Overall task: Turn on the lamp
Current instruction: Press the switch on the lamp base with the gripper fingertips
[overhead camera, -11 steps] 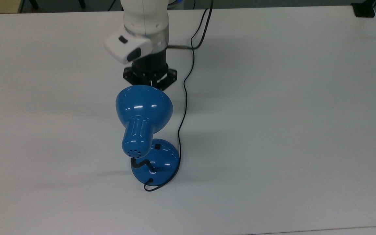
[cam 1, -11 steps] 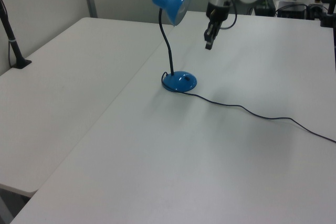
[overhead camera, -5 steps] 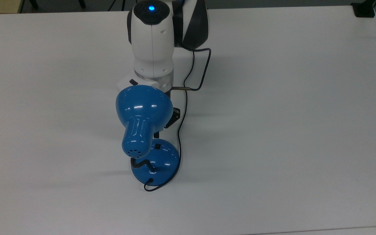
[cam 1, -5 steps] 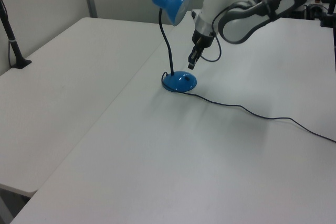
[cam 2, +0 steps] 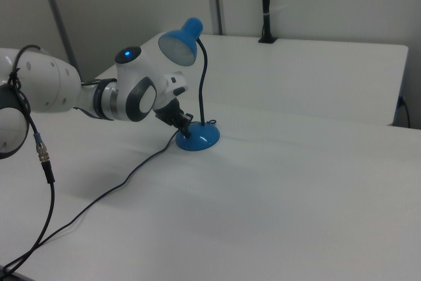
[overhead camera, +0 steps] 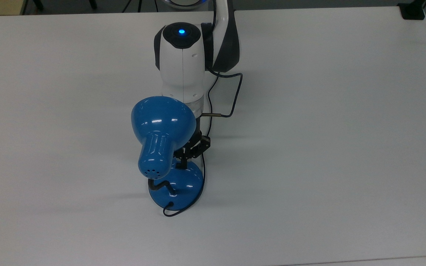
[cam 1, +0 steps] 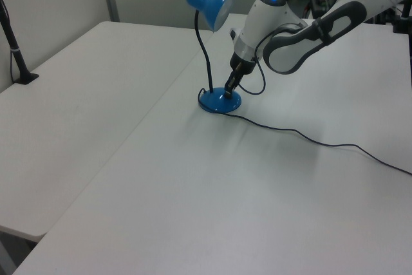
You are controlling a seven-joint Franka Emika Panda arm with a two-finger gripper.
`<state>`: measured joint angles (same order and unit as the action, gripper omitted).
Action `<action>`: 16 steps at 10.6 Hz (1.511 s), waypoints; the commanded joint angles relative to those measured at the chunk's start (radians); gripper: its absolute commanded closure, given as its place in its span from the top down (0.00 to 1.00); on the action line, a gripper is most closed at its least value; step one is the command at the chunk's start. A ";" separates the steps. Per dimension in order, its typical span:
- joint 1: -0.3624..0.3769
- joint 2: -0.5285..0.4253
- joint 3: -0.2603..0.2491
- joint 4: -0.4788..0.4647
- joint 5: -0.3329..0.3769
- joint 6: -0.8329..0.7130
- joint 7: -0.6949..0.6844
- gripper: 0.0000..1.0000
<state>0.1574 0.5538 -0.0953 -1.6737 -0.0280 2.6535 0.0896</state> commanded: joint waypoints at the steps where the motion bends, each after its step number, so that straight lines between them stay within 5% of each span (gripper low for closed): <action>1: 0.010 0.037 -0.017 0.037 0.000 0.029 0.021 0.00; 16: 0.008 -0.028 -0.029 -0.020 -0.009 0.023 0.016 0.00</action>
<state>0.1535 0.5417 -0.1134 -1.6638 -0.0289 2.6636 0.0932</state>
